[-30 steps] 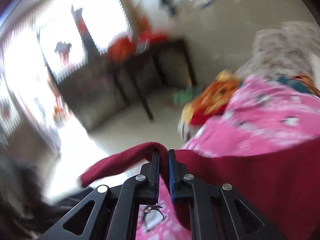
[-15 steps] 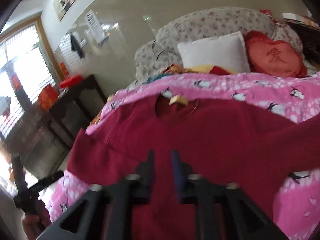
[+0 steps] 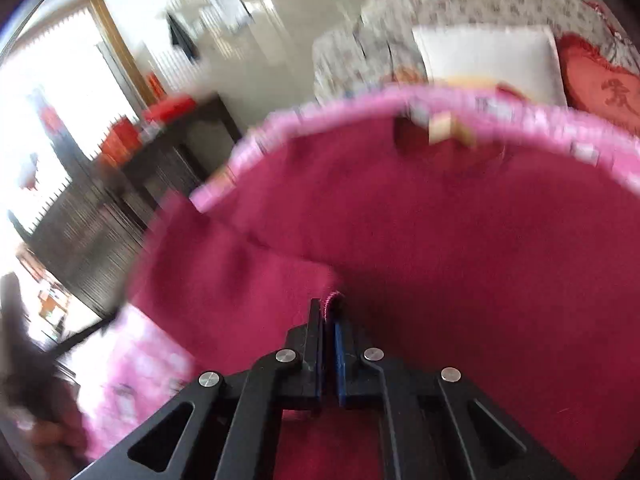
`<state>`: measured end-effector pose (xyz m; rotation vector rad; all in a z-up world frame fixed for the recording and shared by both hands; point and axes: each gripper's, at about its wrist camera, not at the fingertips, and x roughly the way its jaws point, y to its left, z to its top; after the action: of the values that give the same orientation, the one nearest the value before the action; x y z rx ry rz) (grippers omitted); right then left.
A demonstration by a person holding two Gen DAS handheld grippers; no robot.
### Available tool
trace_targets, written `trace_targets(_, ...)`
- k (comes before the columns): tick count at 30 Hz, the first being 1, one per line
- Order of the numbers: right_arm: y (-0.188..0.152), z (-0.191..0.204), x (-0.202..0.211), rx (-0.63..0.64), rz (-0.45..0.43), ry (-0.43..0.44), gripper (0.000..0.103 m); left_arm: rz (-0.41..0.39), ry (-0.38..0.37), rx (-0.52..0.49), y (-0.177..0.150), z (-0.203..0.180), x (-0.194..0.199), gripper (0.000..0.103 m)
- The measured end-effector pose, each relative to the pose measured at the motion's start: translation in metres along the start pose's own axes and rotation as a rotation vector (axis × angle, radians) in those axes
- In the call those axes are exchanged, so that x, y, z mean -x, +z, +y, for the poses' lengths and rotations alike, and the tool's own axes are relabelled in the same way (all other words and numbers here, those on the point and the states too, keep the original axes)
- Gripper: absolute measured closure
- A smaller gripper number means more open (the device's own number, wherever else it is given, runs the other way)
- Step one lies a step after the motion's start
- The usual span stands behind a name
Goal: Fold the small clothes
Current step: 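Move the right gripper to the sweater's side and sleeve, then close on it, then lift the gripped side and sleeve with the right gripper and fold it across the body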
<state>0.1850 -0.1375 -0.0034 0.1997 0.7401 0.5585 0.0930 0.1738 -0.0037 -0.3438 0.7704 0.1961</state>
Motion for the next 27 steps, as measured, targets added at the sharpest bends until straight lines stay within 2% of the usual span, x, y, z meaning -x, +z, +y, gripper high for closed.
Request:
trace_targets(4,0.041,-0.016,0.086,0.04,-0.218,-0.098,0.099,-0.03,-0.01,0.005,0.007,-0.006,0.007,0.02)
trace_targets(6,0.053,-0.04,0.116,0.023,-0.252,-0.18,0.099,-0.042,-0.02,-0.001,0.009,-0.014,0.009,0.02)
trace_targets(7,0.054,-0.053,0.125,0.032,-0.261,-0.257,0.099,-0.043,-0.023,-0.009,0.009,-0.019,0.008,0.02)
trace_targets(10,0.05,-0.094,0.126,0.015,-0.228,-0.403,0.099,-0.024,-0.013,-0.047,0.007,-0.036,-0.003,0.02)
trace_targets(16,0.026,-0.158,0.071,-0.079,-0.047,-0.43,0.099,0.003,-0.038,-0.089,0.008,-0.075,-0.019,0.02)
trace_targets(18,0.021,-0.168,0.083,-0.108,-0.073,-0.389,0.099,-0.027,-0.033,-0.131,0.011,-0.093,-0.019,0.02)
trace_targets(21,0.02,-0.169,0.103,-0.104,-0.098,-0.375,0.099,-0.06,-0.018,-0.179,0.017,-0.119,-0.027,0.02)
trace_targets(23,0.023,-0.172,0.103,-0.106,-0.085,-0.374,0.099,-0.071,-0.026,-0.201,0.021,-0.135,-0.039,0.02)
trace_targets(25,0.023,-0.18,0.092,-0.116,-0.064,-0.406,0.098,-0.062,0.006,-0.219,0.024,-0.147,-0.058,0.02)
trace_targets(27,0.026,-0.188,0.079,-0.136,-0.015,-0.41,0.092,-0.039,0.05,-0.231,0.027,-0.155,-0.081,0.02)
